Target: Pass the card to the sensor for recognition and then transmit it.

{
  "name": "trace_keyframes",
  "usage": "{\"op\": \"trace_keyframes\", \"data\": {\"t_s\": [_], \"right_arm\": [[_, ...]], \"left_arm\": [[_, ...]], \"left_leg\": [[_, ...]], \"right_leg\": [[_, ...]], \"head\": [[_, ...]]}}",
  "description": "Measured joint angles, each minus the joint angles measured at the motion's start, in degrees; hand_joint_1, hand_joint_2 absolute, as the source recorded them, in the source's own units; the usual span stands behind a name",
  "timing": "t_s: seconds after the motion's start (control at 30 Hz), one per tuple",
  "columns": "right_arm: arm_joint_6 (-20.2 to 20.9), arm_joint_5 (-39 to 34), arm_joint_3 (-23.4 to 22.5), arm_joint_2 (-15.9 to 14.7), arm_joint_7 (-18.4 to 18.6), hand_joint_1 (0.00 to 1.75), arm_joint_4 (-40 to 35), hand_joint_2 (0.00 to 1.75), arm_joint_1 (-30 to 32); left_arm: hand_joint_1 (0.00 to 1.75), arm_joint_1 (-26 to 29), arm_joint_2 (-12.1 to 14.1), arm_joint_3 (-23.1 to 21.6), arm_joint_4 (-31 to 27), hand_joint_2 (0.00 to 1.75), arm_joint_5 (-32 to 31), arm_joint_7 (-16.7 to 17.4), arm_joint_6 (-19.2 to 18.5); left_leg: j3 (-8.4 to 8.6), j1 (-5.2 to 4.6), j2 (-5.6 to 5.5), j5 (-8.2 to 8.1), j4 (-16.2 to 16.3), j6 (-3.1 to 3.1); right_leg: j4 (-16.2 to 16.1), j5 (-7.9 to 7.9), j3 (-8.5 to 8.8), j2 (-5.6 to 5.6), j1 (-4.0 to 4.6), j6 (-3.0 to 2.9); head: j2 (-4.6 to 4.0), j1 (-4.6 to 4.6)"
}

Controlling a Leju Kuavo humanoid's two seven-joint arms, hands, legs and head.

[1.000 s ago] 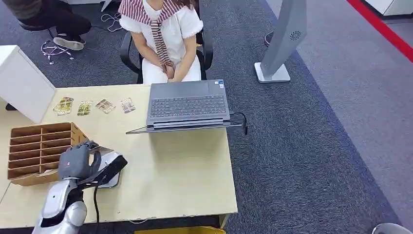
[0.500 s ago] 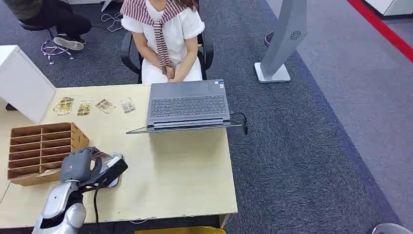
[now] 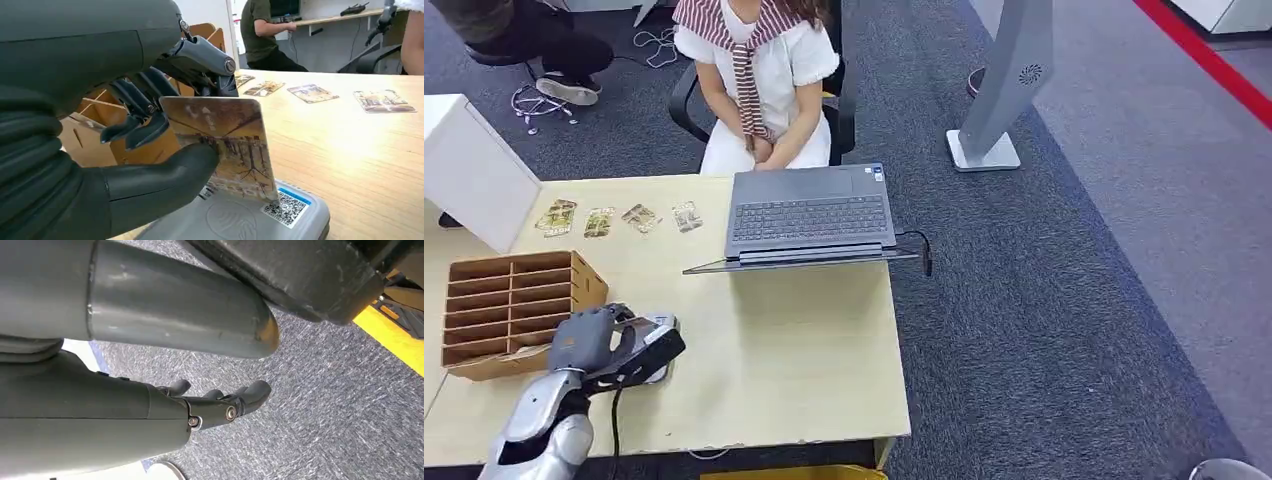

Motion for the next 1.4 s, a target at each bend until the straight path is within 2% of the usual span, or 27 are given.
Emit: {"op": "trace_keyframes", "data": {"t_s": [0.13,0.3,0.4,0.63,0.87,1.2,1.4], "right_arm": [[0.17,0.0,0.0,-0.02,0.0,0.0,0.0,0.0,0.0],[0.07,-0.15,0.0,-0.04,-0.5,0.0,0.0,0.0,0.02],[-0.04,-0.17,0.0,-0.04,-0.59,0.0,0.0,0.0,0.06],[-0.22,-0.13,0.0,-0.07,-0.68,0.0,0.0,0.0,0.04],[-0.31,0.02,0.0,-0.04,-0.83,0.0,0.0,0.0,0.05],[-0.44,0.04,0.0,-0.06,-1.01,0.0,0.0,0.0,-0.01],[-0.24,0.0,0.0,-0.04,-0.46,0.0,0.0,0.0,-0.2]], "left_arm": [[1.75,0.03,0.17,-0.02,0.02,1.75,0.33,0.0,0.48],[1.75,0.69,0.22,-0.02,-1.16,1.75,0.59,-1.16,4.84],[1.75,1.18,0.09,-0.02,-3.96,1.75,0.52,-2.23,9.91],[1.75,0.59,-0.11,0.22,-10.53,1.75,0.22,-3.85,18.19],[1.75,-1.8,-0.09,0.66,-12.92,1.75,0.17,-3.91,18.78],[1.75,-7.7,0.85,1.66,-11.28,1.75,-2.86,-2.93,19.71],[1.75,-15.7,1.99,2.12,-2.81,1.75,-4.92,-1.66,20.68]], "left_leg": [[0.03,0.01,0.0,0.06,0.0,-0.02],[0.03,0.01,0.0,0.09,0.0,0.0],[-0.01,0.01,-0.04,0.11,0.0,0.05],[-0.03,0.0,-0.06,0.09,0.01,0.07],[-0.04,0.0,-0.06,0.09,0.01,0.07],[-0.03,0.01,-0.06,0.12,0.01,0.07],[-0.09,0.01,-0.13,0.19,0.01,0.04]], "right_leg": [[0.0,0.01,0.03,-0.01,0.0,-0.01],[0.0,0.03,0.01,0.0,0.01,-0.02],[0.0,0.05,0.0,-0.03,0.01,0.01],[-0.01,0.05,0.0,-0.05,0.01,0.02],[-0.01,0.07,0.01,-0.08,0.0,0.03],[0.0,0.09,-0.02,-0.08,0.01,-0.01],[0.0,0.15,-0.02,-0.12,0.01,0.04]], "head": [[0.0,0.02],[0.0,0.02],[0.02,0.02],[0.02,0.0],[0.0,0.0],[0.02,0.0],[0.0,0.0]]}}
